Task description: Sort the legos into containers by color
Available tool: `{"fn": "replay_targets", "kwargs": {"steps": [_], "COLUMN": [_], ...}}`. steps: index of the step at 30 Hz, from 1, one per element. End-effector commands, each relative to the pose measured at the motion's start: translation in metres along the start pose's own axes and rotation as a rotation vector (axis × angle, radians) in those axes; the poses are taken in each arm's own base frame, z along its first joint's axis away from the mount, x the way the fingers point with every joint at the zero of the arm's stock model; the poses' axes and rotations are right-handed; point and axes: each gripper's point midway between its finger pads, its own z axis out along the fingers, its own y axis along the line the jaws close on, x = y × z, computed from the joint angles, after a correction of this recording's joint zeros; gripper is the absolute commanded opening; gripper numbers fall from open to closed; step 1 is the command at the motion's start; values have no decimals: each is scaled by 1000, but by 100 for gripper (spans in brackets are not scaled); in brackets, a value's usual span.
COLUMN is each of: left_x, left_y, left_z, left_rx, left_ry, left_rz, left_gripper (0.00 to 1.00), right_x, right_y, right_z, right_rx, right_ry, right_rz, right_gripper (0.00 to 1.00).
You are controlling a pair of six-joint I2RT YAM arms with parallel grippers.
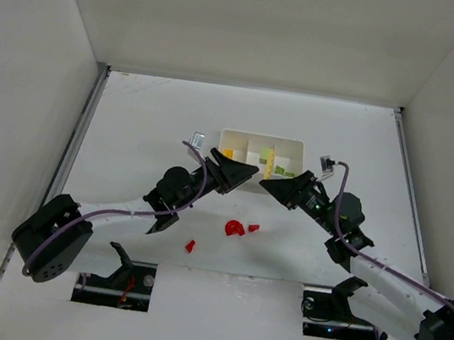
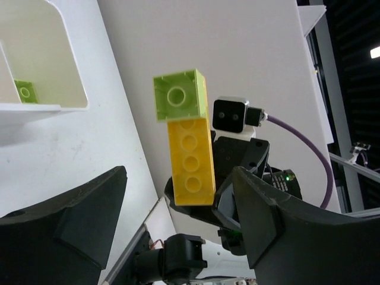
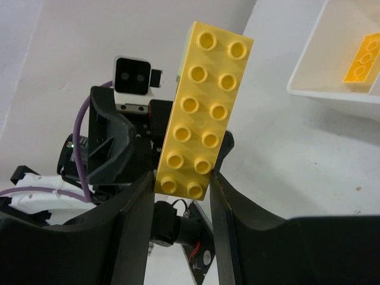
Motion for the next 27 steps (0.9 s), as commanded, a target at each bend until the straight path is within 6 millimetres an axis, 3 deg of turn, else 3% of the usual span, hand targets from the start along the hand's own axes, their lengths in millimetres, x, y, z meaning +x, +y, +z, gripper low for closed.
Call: {"fn": "replay_targets", "kwargs": {"steps": [1, 8, 12, 24, 27], "left_x": [-13, -18, -18, -21, -22], "left_y": [-29, -30, -32, -39, -40], "left_z": [9, 23, 27, 35, 35], "left_rx": [77, 85, 94, 126, 133], "left_ry": [-14, -12, -12, -24, -27], "left_rz": [65, 77, 78, 70, 69], "left_gripper": [69, 68, 55, 54, 47], "right_x": [-3, 0, 2, 5, 6], "right_y": [20, 29, 28, 23, 22], "right_z": [-5, -11, -11, -11, -11], "right_rx": [-84, -115, -117, -109, -107], "right_ry": [-5, 27, 37, 43, 44], "right_rz": [4, 47, 59, 77, 80], "right_gripper": [36, 36, 37, 37, 37]}}
